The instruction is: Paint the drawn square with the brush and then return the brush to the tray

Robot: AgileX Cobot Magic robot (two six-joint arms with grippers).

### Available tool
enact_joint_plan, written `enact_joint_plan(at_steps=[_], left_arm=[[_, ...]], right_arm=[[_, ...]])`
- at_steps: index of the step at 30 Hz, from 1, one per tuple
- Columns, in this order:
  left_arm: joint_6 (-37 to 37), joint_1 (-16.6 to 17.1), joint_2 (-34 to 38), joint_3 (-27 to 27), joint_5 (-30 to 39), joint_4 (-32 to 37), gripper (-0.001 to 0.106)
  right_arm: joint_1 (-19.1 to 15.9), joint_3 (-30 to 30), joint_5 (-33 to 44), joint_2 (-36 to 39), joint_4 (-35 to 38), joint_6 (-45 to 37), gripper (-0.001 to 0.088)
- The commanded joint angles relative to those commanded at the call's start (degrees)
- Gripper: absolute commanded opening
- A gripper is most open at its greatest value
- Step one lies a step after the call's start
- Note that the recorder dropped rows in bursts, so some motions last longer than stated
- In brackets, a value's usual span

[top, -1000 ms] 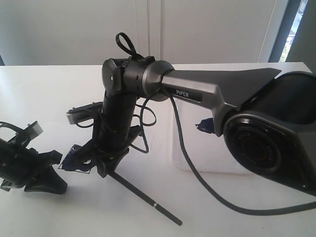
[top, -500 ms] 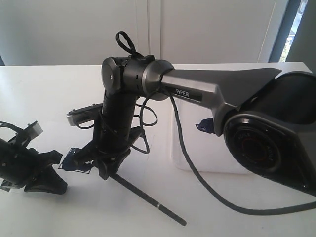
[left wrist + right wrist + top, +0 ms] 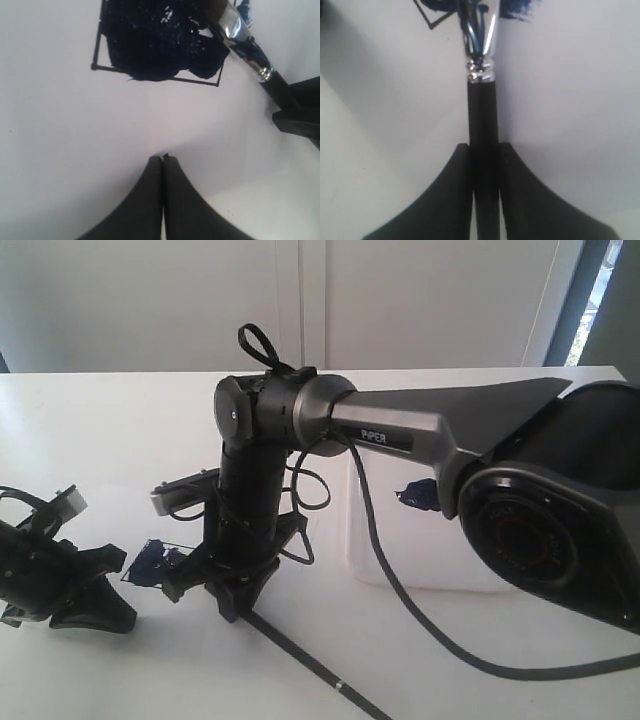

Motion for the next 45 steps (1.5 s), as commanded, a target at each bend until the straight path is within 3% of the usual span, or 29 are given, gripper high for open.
enact_joint_plan(at_steps=[23, 32, 45], left_arm=[[0.0, 0.0, 0.0, 0.0, -0.1, 0.0, 0.0], [0.0, 0.0, 0.0, 0.0, 0.2, 0.0, 0.0], [0.0, 0.0, 0.0, 0.0, 0.3, 0.0, 0.0]], right_arm=[[1.1, 3.5, 0.0, -0.9, 0.1, -0.3, 0.0], [0.9, 3.5, 0.0, -0.9, -6.4, 1.4, 0.0], [0.8, 3.3, 0.0, -0.9, -7.0, 4.2, 0.0]])
